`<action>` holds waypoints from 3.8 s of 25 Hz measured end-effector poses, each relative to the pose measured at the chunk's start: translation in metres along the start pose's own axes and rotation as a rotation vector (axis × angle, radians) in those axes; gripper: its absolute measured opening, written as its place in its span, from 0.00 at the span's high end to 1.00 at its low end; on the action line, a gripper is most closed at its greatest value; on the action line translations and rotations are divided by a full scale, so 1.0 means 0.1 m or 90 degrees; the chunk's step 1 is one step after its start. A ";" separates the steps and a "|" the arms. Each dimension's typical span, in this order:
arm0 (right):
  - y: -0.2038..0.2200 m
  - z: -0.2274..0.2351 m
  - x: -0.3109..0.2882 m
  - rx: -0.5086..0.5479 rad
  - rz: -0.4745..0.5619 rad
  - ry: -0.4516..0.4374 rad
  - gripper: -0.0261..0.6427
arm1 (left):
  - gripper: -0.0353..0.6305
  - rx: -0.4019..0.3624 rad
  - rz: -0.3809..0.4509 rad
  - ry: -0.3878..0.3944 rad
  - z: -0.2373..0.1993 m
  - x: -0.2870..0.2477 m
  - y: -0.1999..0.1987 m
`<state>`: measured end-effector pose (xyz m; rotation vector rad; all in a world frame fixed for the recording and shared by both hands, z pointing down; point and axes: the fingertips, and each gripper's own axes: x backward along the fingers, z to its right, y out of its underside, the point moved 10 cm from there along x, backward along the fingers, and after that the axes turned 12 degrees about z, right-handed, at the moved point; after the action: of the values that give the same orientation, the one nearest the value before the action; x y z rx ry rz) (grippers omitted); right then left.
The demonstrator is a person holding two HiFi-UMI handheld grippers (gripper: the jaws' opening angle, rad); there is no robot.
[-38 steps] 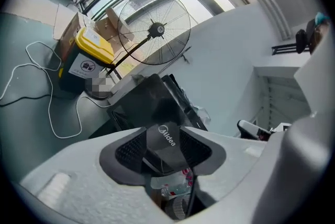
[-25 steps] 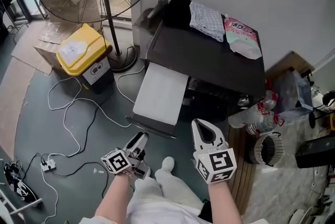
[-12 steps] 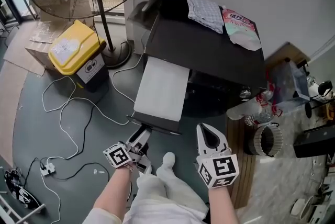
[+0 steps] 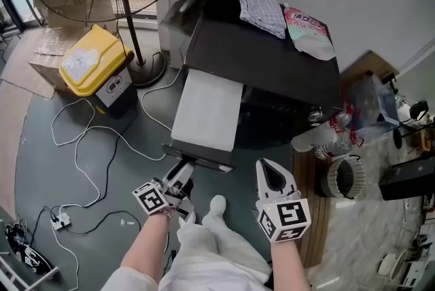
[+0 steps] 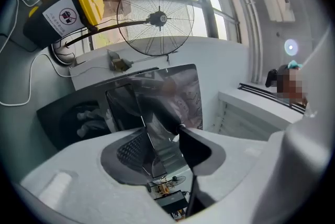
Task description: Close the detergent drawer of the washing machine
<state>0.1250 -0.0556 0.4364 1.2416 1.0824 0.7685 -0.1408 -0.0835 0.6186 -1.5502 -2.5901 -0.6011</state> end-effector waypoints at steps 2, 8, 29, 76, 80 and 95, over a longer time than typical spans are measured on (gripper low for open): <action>-0.02 0.00 0.01 0.000 0.003 -0.001 0.96 | 0.67 0.008 0.006 -0.004 0.01 0.00 0.01; -0.11 0.01 0.06 -0.007 0.013 0.001 0.96 | 0.55 0.036 0.024 -0.004 0.09 -0.03 0.03; -0.09 0.12 0.01 -0.044 0.018 0.001 0.96 | 0.55 0.043 0.052 -0.049 0.15 -0.22 0.06; -0.12 0.35 -0.73 -0.021 0.003 -0.013 0.96 | 0.55 0.047 0.058 -0.085 -0.08 -1.14 -0.23; -0.14 0.37 -0.78 -0.019 0.003 -0.013 0.96 | 0.55 0.054 0.061 -0.083 -0.10 -1.28 -0.26; -0.13 0.47 -0.93 -0.033 -0.001 -0.026 0.96 | 0.55 0.065 0.089 -0.102 -0.15 -1.49 -0.28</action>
<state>0.1363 -0.1591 0.4434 1.2073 1.0245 0.7634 -0.0937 -0.2253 0.5871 -1.7936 -2.5469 -0.3402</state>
